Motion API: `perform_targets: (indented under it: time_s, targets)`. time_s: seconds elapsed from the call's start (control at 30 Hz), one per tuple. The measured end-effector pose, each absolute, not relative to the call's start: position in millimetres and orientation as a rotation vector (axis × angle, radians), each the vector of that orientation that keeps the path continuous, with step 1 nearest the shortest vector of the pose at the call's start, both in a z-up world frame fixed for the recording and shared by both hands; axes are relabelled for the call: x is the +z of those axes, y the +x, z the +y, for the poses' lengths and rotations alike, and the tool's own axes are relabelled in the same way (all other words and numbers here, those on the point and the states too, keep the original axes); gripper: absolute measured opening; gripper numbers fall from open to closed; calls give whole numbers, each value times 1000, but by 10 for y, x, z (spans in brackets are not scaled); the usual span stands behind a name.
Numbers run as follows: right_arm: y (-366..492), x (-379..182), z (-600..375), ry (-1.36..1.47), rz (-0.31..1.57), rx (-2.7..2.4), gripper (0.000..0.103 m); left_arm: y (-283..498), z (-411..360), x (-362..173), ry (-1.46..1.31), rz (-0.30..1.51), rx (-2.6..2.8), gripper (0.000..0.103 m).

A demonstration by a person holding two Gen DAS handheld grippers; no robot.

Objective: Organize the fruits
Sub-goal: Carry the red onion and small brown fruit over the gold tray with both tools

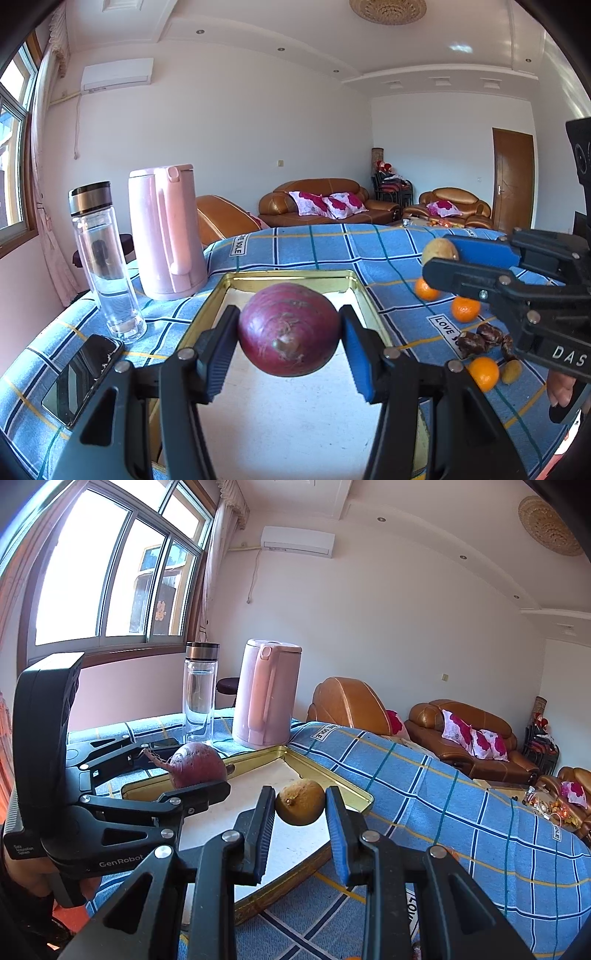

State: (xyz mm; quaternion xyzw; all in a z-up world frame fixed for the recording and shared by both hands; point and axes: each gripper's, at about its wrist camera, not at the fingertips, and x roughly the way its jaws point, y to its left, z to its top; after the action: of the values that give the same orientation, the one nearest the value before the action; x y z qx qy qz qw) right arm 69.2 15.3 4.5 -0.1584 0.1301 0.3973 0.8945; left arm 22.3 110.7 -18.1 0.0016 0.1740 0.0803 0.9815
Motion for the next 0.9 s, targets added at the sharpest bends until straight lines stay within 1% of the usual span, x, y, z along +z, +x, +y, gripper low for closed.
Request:
perform_targets:
  time_s: [0.4, 0.9]
  targets:
    - [808, -53, 346, -342, 316, 845, 30, 355, 1241, -242, -1, 393, 168, 56]
    - [990, -258, 639, -366, 403, 874, 30, 545, 1441, -363, 6, 495, 175, 56]
